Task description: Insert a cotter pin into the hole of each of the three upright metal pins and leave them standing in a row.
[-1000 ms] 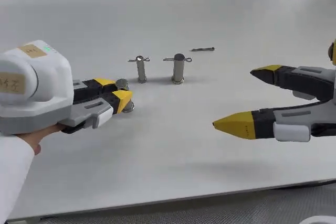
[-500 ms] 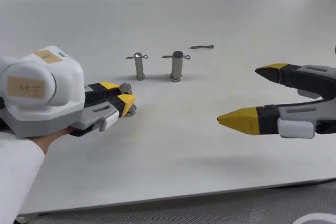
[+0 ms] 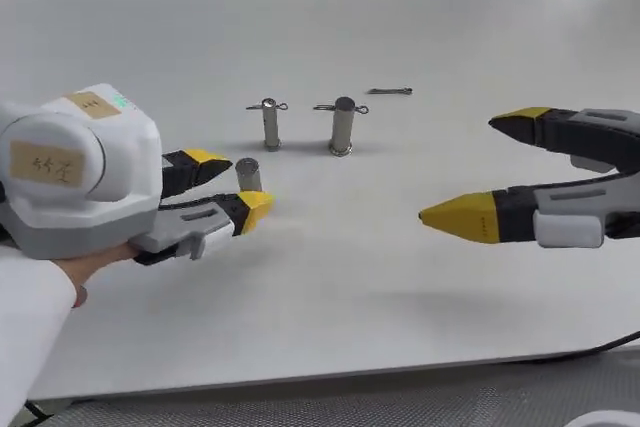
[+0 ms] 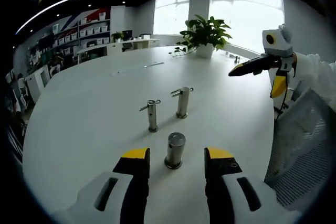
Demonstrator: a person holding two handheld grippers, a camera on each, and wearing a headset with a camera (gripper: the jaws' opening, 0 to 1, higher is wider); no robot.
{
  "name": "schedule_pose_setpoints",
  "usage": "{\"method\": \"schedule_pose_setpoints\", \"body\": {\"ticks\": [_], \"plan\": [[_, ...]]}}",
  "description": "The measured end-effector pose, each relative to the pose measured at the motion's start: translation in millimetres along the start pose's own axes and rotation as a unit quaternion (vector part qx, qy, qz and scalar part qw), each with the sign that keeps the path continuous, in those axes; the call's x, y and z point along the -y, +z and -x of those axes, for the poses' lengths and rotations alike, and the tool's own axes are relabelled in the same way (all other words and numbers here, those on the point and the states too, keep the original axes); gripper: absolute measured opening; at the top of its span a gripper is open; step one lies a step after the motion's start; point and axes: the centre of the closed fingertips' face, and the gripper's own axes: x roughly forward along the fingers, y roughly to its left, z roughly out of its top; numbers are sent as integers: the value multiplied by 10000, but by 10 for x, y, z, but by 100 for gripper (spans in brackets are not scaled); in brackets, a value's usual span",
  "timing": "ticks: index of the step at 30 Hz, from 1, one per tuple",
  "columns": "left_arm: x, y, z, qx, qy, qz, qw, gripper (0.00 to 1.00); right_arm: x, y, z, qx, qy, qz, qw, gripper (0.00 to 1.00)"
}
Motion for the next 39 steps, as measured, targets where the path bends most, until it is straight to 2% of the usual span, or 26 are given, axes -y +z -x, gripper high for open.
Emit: {"method": "schedule_pose_setpoints", "body": {"ticks": [2, 4, 5, 6, 7, 10, 12, 16, 17, 19, 20, 21, 22, 23, 25, 26, 28, 29, 30, 32, 35, 36, 37, 39], "plan": [[-17, 20, 63, 71, -53, -165, 9998, 40, 73, 30, 13, -55, 6, 74, 10000, 88], [-11, 20, 130, 42, -123, -297, 9995, 43, 144, 53, 19, -122, 21, 159, 9998, 86], [42, 48, 167, 107, -310, -219, 9992, 44, 172, 53, 21, -183, 37, 208, 9996, 85], [89, 103, 194, 254, -443, 2, 9987, 45, 207, 47, 19, -287, 87, 264, 9992, 84], [131, 172, 246, 411, -598, 57, 9973, 48, 222, 23, 22, -427, 161, 236, 9987, 83], [200, 186, 344, 340, -790, -308, 9958, 67, 342, 59, 5, -582, 175, 436, 9972, 80], [244, 170, 389, 294, -892, -325, 9951, 79, 420, 96, -12, -721, 191, 556, 9957, 79], [328, 90, 448, 151, -1080, -462, 9930, 94, 569, 174, -86, -976, 304, 834, 9913, 76], [333, 74, 456, 127, -1084, -471, 9929, 99, 627, 162, -106, -1200, 345, 976, 9874, 74], [341, 24, 478, 35, -1100, -453, 9929, 99, 674, 182, -150, -1370, 338, 1171, 9830, 69], [339, -36, 493, -93, -1072, -478, 9930, 99, 728, 181, -186, -1567, 317, 1241, 9793, 65], [339, -49, 499, -118, -1067, -472, 9931, 99, 775, 190, -212, -1652, 222, 1192, 9788, 61], [239, -89, 506, -95, -1052, -427, 9935, 99, 835, 232, -291, -1650, 172, 1132, 9796, 54], [220, -97, 508, -91, -1007, -355, 9942, 99, 860, 254, -338, -1651, 197, 1151, 9793, 49], [172, -69, 503, 40, -845, -28, 9964, 99, 904, 286, -455, -1675, 291, 1220, 9779, 42], [177, -57, 510, 93, -881, -14, 9961, 99, 948, 275, -524, -1815, 296, 1231, 9752, 40], [185, -56, 504, 79, -874, 62, 9961, 99, 1099, 231, -613, -2151, 57, 1364, 9670, 35], [184, -53, 503, 84, -866, 81, 9962, 99, 1123, 222, -634, -2213, 46, 1435, 9646, 32], [184, -32, 493, 133, -834, 118, 9964, 99, 1197, 201, -729, -2362, 34, 1674, 9572, 29], [190, 5, 478, 212, -799, 207, 9964, 99, 1233, 173, -818, -2463, 75, 1779, 9527, 22], [231, 61, 447, 293, -768, 286, 9962, 99, 1320, 120, -974, -2580, 145, 1830, 9486, 19], [240, 63, 442, 297, -771, 288, 9962, 99, 1328, 100, -1007, -2631, 176, 1844, 9468, 19], [251, 63, 434, 295, -767, 292, 9962, 99, 1267, 51, -1009, -2764, 249, 1864, 9425, 19], [259, 59, 428, 291, -754, 297, 9963, 99, 1282, 27, -1053, -2857, 244, 1898, 9390, 18]]}}
